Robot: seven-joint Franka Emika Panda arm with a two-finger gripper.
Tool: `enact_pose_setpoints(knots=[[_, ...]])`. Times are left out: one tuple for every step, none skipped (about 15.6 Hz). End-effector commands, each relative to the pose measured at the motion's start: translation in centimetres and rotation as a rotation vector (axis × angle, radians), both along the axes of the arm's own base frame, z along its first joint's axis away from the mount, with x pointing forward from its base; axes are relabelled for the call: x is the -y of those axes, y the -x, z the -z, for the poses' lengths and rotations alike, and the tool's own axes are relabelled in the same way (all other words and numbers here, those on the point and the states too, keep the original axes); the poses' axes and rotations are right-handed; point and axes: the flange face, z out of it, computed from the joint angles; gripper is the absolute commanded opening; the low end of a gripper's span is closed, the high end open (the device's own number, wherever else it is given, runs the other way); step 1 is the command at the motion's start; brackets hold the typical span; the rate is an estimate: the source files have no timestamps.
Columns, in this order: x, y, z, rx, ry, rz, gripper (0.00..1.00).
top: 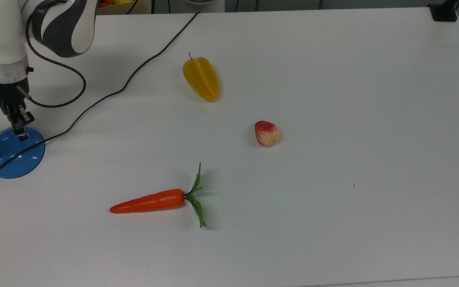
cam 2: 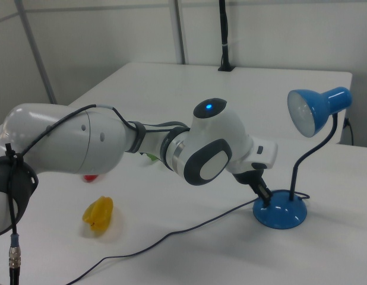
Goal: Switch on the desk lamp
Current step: 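Lower the gripper and press the switch on the lamp base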
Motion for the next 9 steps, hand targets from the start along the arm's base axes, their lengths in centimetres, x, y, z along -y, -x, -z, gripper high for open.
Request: enact_pose_setpoints(knots=[[-0.3,-0.85,0.56,0.022,0.013,-0.001,0.0],[-0.28,-0.91,0.54,0.031,0.017,0.0,0.0],[-0.35,-0.98,0.58,0.035,0.018,-0.003,0.0],[-0.36,-0.99,0.7,0.033,0.019,-0.004,0.0],[-0.36,-1.0,0.68,0.034,0.02,-0.005,0.0],[-0.35,-1.01,0.75,0.035,0.02,-0.005,0.0],[-0.34,-1.06,0.66,0.042,0.024,-0.005,0.0],[-0.33,-1.1,0.67,0.048,0.026,-0.006,0.0],[-0.33,-1.11,1.1,0.044,0.025,-0.006,0.0]])
